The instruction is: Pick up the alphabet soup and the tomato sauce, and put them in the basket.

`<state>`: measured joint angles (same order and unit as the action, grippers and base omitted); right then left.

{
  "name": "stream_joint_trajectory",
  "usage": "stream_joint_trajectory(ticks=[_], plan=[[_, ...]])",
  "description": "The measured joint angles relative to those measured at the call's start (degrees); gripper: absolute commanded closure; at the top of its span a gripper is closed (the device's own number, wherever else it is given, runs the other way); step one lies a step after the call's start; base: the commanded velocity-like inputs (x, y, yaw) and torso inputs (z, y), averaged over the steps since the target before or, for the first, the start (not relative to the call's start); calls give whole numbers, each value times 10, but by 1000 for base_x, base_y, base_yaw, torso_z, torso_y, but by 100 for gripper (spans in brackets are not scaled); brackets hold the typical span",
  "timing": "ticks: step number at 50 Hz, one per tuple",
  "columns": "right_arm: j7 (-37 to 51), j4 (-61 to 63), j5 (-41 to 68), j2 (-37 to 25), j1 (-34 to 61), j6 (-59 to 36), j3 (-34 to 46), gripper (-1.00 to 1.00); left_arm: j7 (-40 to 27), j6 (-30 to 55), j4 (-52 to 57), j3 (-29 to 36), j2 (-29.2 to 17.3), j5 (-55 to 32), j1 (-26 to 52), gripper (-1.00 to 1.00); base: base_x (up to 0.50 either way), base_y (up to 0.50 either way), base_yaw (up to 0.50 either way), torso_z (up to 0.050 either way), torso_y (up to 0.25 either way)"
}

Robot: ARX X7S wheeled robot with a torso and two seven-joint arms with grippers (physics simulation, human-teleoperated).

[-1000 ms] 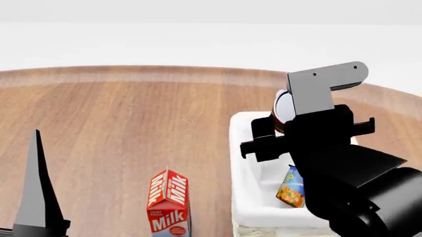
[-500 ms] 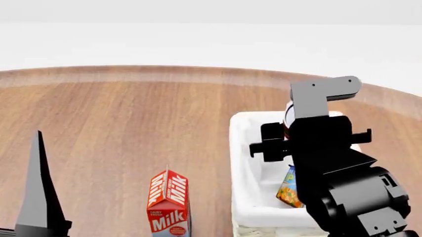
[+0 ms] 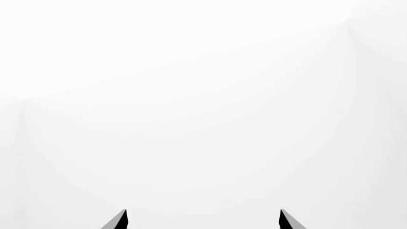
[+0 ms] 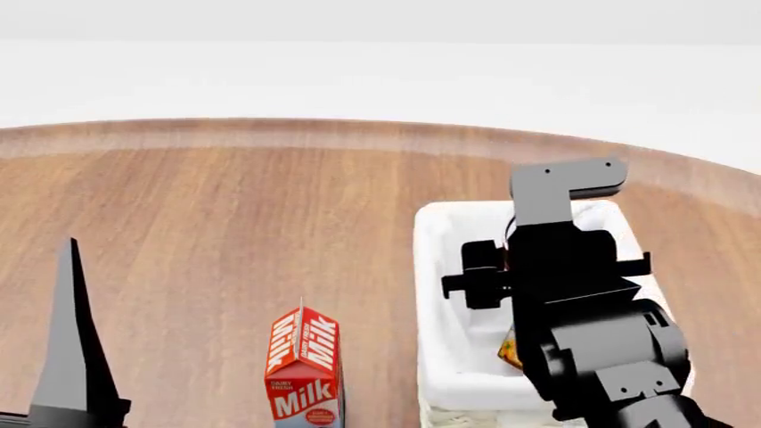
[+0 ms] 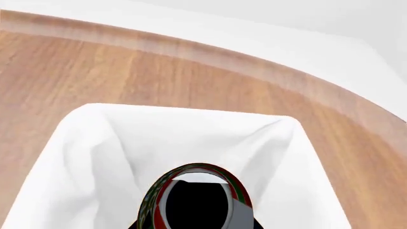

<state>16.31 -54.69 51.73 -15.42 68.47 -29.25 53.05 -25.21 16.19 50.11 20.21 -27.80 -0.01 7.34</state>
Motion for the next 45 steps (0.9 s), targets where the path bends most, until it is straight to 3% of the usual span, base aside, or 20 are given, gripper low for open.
stream_joint_trajectory(ticks=[20,21,45], plan=[[-1,-14,6,7,4,-18,-4,100,-1,2,1,0,-2,-2,1,-100,0,0,0,0,0],[-1,-14,6,7,4,-18,-4,-100,-1,2,2,0,-2,-2,1,-100,0,0,0,0,0],[3,11,-4,0,1,-11,-16,-100,-4,-3,-1,2,-3,-3,-1,-100,0,0,0,0,0]])
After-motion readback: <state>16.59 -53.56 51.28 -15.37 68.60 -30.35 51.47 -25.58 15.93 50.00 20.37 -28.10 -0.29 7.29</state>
